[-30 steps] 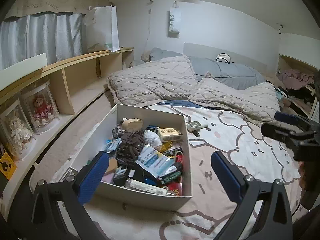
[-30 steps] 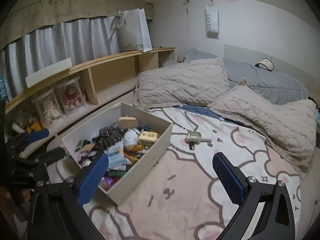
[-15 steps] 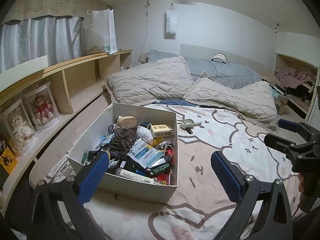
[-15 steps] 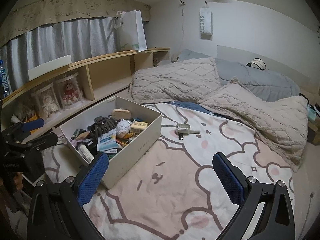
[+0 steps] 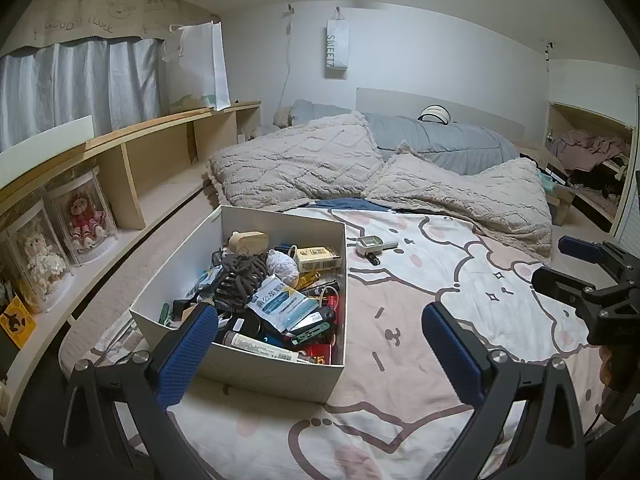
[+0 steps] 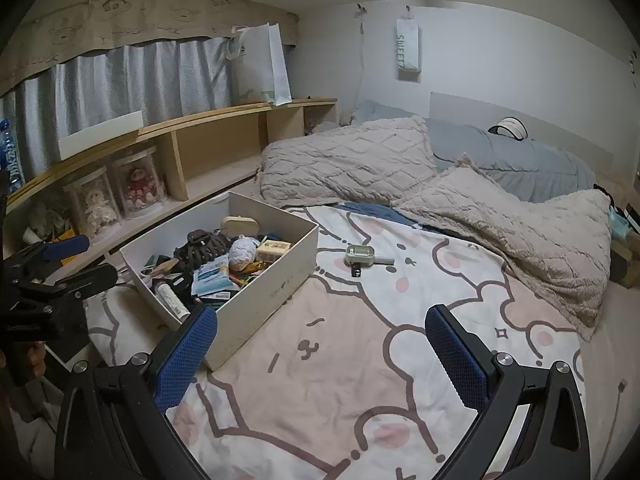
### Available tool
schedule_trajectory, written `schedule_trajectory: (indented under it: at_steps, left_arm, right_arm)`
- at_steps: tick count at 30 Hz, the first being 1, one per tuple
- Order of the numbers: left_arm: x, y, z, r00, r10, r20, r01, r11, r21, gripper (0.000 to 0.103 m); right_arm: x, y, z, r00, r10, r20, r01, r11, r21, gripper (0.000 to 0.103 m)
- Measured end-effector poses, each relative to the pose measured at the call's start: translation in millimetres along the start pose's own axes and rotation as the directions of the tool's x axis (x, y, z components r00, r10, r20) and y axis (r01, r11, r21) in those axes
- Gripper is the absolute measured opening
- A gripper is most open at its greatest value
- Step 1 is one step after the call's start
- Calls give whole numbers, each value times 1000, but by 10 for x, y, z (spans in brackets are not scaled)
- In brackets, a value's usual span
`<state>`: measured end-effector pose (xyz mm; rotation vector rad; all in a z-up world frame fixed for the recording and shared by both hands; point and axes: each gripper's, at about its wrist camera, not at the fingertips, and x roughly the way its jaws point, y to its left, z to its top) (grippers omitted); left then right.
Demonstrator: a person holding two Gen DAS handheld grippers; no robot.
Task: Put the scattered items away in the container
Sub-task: 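Withdraw both open grippers from the box over the bed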
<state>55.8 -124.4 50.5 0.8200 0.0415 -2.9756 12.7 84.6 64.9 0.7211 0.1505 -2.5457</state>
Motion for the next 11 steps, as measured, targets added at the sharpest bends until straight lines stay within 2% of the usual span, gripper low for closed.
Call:
schedule_trajectory:
  at_steps: [11]
  left_arm:
    - [3, 2, 5, 1000, -9, -6, 9, 1000, 3, 103]
  right_arm:
    - [15, 84, -20, 1000, 10, -10, -11, 999, -33, 103]
